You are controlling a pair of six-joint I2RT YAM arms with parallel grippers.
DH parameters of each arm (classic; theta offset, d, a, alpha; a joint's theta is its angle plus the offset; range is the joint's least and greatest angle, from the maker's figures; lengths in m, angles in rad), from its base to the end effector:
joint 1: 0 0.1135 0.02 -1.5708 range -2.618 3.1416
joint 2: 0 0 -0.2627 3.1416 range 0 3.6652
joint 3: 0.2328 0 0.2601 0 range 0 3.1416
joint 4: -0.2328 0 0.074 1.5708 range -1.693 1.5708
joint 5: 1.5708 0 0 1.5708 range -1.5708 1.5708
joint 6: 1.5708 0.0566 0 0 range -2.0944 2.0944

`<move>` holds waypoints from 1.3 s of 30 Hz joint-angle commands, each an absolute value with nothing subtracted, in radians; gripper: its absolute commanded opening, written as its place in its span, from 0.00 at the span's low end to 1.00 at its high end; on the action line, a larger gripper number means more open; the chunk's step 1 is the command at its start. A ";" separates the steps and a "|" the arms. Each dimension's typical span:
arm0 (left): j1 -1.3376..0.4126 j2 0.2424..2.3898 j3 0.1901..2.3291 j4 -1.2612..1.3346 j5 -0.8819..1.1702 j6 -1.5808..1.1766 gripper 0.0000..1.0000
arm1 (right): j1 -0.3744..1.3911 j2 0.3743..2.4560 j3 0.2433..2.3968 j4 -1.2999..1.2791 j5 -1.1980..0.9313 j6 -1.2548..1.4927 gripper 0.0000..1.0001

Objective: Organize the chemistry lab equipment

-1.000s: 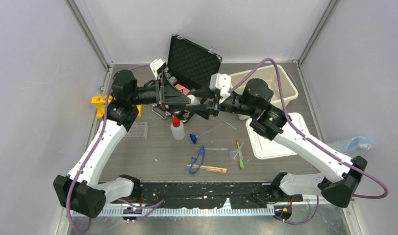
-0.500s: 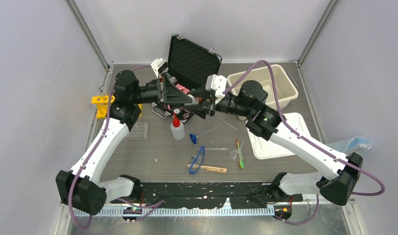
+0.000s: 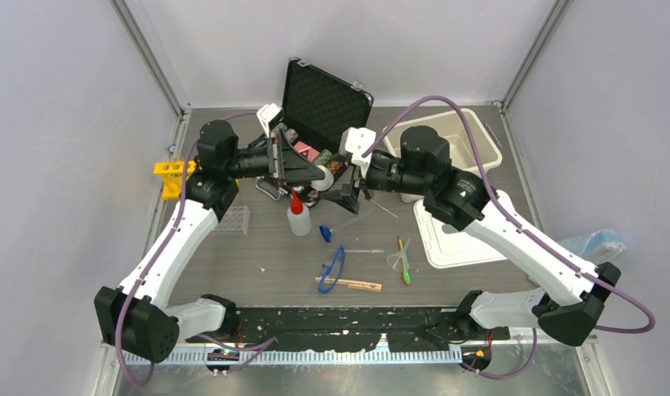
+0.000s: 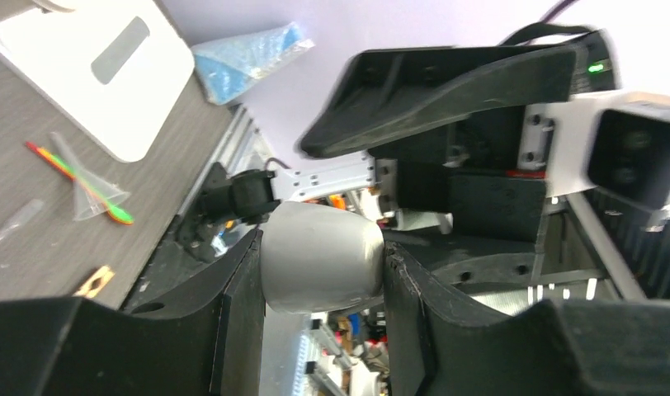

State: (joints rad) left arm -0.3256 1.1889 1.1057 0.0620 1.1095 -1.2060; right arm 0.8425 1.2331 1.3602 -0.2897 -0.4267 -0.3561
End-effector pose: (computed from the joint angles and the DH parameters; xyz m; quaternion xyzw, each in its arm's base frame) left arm 0.2476 -0.1371 0.3939 0.0745 0.7065 -0.6835 0.1678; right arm 0.1824 0.2397 0.4326 -0.5334 0.5378 0.3090 0.5752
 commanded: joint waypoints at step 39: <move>-0.374 1.192 1.186 -0.261 1.009 -0.923 0.00 | 0.873 1.509 1.805 -0.798 -0.462 -0.528 0.67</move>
State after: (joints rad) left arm -0.3676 1.1877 1.1431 -0.2714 1.0084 -0.9310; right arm 0.8677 1.5009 1.7767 -0.8455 -0.4480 -0.5426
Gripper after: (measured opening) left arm 0.450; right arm 0.693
